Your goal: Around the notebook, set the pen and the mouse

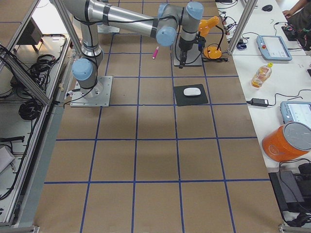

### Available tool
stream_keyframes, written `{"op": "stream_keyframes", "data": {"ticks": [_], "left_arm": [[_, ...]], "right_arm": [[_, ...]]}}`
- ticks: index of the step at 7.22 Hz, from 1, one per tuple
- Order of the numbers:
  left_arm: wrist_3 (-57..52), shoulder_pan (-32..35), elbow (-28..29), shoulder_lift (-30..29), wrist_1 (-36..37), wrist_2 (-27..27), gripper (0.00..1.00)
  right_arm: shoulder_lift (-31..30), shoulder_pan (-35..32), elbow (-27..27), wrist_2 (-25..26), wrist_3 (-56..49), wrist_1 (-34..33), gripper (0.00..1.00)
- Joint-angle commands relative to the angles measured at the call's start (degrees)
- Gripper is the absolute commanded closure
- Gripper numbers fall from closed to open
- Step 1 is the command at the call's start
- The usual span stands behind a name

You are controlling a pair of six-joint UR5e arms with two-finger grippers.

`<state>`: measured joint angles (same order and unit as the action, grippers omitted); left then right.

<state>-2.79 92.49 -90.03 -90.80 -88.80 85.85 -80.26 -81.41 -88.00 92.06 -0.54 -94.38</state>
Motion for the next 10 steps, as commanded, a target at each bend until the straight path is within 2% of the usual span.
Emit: {"op": "stream_keyframes", "data": {"ticks": [1,3,5,10], "left_arm": [[0.42,-0.3,-0.14,0.36,0.82,0.1,0.0],[0.42,-0.47,-0.06,0.44,0.82,0.19,0.0],[0.24,-0.65,-0.06,0.62,0.99,4.56,0.0],[0.77,-0.82,-0.06,0.53,1.43,4.59,0.0]], "right_arm": [[-7.17,-4.87,-1.65,-0.13,4.91,5.59,0.0],[-10.78,-7.79,-1.65,-0.74,6.61,7.71,0.0],[-11.32,-7.88,-1.65,-0.65,6.61,7.89,0.0],[-11.32,-7.88,-1.74,-0.83,6.43,7.98,0.0]]}}
